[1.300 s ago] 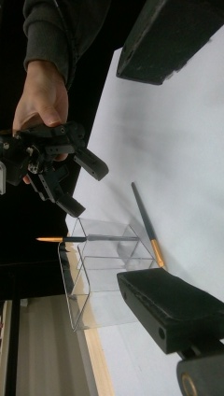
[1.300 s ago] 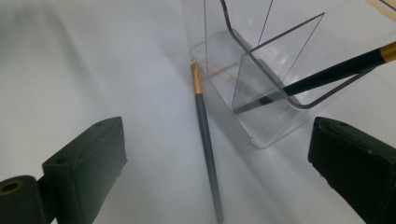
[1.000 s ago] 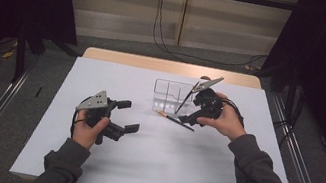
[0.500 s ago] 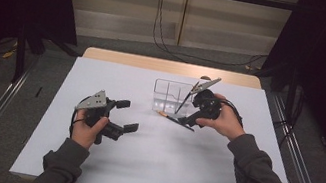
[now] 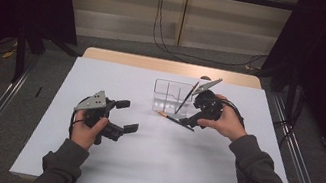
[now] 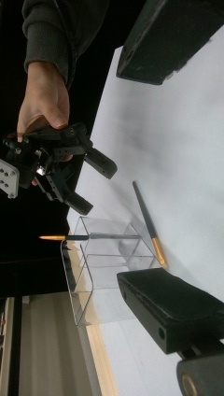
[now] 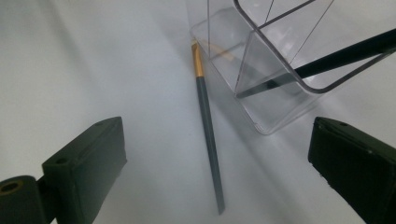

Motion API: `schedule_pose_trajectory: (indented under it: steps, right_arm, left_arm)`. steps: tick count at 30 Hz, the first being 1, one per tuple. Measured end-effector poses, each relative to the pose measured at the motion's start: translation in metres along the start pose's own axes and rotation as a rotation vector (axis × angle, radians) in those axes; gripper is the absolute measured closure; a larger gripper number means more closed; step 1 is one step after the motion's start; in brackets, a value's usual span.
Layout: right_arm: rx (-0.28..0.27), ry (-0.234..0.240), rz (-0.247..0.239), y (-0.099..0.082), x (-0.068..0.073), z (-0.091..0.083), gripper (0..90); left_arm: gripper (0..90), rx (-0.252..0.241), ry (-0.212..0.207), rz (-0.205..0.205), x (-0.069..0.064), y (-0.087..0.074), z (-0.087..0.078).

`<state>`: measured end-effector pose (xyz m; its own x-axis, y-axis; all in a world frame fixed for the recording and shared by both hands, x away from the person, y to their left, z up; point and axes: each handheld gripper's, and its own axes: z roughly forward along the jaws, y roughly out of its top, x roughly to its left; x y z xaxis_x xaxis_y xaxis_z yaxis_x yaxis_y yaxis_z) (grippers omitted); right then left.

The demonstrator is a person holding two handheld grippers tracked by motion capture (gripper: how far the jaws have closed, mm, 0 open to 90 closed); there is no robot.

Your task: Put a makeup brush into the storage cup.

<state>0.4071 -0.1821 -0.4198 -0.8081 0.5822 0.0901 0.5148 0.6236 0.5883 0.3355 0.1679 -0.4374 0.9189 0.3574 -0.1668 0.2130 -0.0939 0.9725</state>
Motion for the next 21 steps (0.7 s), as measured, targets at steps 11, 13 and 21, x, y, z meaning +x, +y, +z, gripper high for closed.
schedule_pose_trajectory:
  steps: [11,13,21]
  right_arm:
    - [0.051,0.004,0.002,0.004,0.003,0.009,8.4]
    - [0.057,0.011,0.003,0.006,0.003,0.011,9.0]
    - [0.095,0.028,-0.017,0.006,0.002,0.019,17.1]
  left_arm:
    - [3.7,0.007,0.013,0.006,0.000,0.002,0.000]
    - [3.7,0.010,0.012,0.008,0.001,0.002,-0.001]
    - [3.7,0.011,0.018,0.007,0.002,0.001,-0.004]
